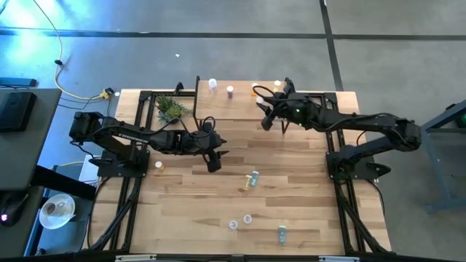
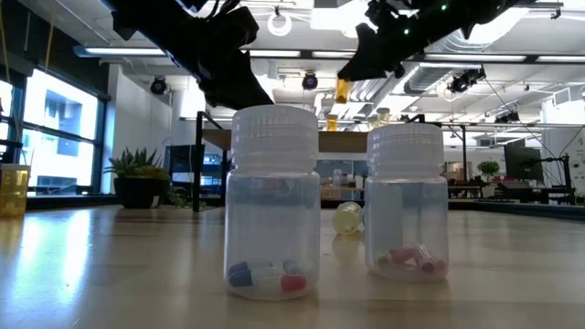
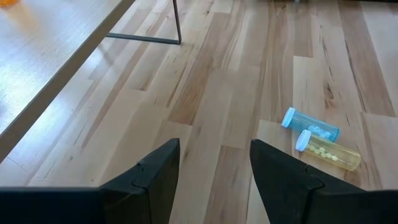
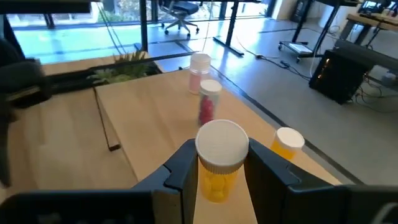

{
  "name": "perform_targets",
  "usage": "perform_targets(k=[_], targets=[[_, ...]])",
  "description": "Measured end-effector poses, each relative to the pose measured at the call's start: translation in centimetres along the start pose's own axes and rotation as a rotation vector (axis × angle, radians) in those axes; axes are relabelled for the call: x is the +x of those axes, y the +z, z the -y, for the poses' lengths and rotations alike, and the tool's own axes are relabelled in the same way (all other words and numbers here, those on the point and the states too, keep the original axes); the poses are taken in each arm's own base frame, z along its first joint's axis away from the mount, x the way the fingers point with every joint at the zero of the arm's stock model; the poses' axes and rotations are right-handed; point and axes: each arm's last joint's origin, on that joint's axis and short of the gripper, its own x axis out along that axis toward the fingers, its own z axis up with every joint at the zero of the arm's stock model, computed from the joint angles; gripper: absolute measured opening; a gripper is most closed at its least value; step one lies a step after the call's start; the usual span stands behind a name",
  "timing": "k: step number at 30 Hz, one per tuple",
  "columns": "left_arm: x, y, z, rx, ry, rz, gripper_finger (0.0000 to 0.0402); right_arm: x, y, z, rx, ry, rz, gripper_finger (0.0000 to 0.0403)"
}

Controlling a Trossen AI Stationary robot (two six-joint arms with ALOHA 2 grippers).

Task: Pick and place medicine bottles onto shelf by color
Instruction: Put the bottom orange pill bottle on the shelf aligned with the orange pill bottle

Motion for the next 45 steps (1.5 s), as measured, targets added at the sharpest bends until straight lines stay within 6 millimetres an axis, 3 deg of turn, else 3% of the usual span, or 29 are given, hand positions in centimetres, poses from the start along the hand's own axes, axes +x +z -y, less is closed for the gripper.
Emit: perform_targets(k=[9, 20, 45], targets=[[0.0, 0.0, 0.1, -0.003, -0.023, 0.000, 0.0184, 2.8, -0.6, 1.3, 0.091, -0.052, -0.073, 0.0099], [0.0, 0.0, 0.1, -0.001, -0.023, 0.000, 0.0184, 4.5, -0.8, 1.0, 0.070, -0.047, -0.167, 0.0099], [0.0, 0.0, 0.1, -0.002, -0.023, 0.001, 0.0184, 4.5, -1.4, 1.1, 0.059, -0.050, -0.223, 0.0099]])
